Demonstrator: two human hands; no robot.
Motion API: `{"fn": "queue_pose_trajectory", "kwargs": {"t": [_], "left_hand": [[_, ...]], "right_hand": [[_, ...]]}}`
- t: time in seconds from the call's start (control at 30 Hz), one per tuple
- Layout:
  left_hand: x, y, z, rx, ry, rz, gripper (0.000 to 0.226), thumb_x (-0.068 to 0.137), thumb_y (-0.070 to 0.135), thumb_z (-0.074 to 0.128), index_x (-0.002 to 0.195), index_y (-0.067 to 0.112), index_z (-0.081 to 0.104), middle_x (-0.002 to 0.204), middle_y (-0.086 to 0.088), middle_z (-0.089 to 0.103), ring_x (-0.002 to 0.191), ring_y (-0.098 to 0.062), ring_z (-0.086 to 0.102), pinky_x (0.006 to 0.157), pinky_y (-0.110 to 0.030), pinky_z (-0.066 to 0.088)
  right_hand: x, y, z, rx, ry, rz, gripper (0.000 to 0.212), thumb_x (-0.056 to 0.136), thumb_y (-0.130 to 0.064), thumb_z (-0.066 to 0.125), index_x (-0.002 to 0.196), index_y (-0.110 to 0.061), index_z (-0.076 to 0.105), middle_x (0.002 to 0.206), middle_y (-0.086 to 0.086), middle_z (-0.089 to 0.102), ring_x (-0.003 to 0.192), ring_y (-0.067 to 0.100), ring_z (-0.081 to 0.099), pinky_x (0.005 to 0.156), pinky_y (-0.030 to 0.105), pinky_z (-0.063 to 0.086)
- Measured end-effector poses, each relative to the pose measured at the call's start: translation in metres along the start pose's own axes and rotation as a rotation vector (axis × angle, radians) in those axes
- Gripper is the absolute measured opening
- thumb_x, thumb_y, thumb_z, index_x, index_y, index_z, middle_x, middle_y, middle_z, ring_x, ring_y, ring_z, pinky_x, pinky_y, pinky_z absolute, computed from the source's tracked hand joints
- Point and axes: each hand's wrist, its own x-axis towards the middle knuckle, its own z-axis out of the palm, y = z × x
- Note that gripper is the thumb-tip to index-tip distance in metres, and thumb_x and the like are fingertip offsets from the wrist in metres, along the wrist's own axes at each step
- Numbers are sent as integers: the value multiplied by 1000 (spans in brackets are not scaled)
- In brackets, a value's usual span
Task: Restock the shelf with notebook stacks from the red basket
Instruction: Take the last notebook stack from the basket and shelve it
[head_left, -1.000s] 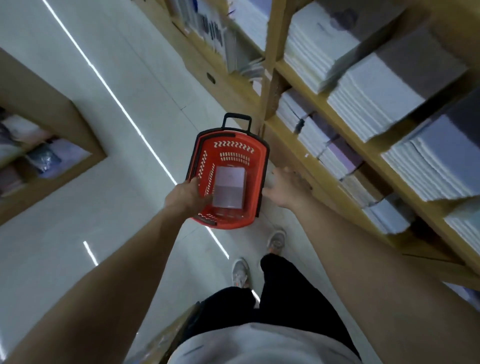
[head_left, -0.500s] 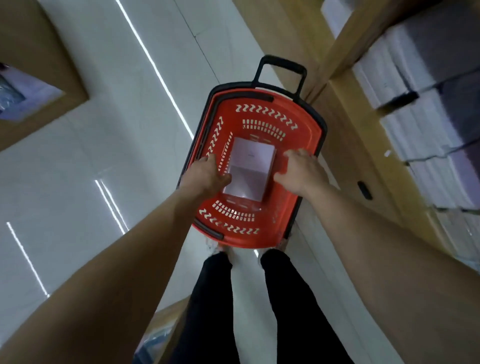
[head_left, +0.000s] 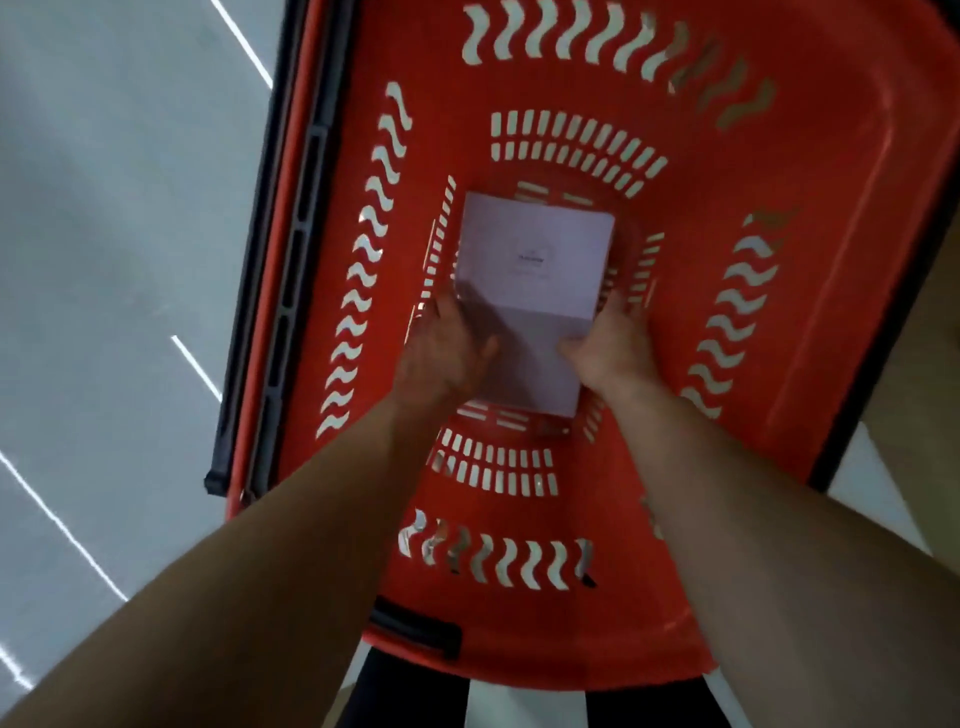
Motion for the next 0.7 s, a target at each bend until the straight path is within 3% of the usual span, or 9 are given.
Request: {"fn": "queue_pose_trajectory", "kwargs": {"t": [0.2,0.3,0.37,0.53,0.6,0.7], "left_hand": [[32,-22,32,-209,-11,-85,87,86,56,67,150,18,23,149,-10,45,132,-31,50,104,-53,47],[44,-25,40,-331,-27,-111,80,88,54,66,148,19,27,145,-7,51,126,-29,55,101,-50,50],[51,-27,44,-406,-37,-125,77,90,48,67,149,20,26,146,-6,50,126,-27,56,99,-42,51],[56,-31,55,-490,-11,-112,70,90,46,68,147,21,34,145,-1,52,122,-23,59,75,-17,46],[56,-31,60,-520,21,-112,72,88,46,70,146,21,34,144,-1,53,121,-22,60,82,-23,49],[56,-30,66,-540,59,-95,81,83,50,75,147,24,32,144,2,52,122,-20,59,90,-28,50]], "right_hand": [[23,5,58,163,97,41,110,81,-52,76,159,-12,9,152,22,35,137,40,41,114,48,36],[30,9,74,224,182,28,113,79,-59,74,159,-15,8,153,20,36,138,38,41,114,50,36],[33,11,83,243,217,22,116,76,-68,70,158,-19,5,154,20,35,138,38,41,114,52,36],[41,22,99,263,284,-16,124,55,-103,36,153,-38,-3,154,17,35,138,37,42,108,57,41],[43,24,102,286,286,-24,125,54,-104,34,153,-39,-4,153,15,37,138,35,44,108,56,43],[42,23,102,339,269,-36,121,60,-93,49,154,-37,-1,153,12,37,138,32,43,110,53,42]]}}
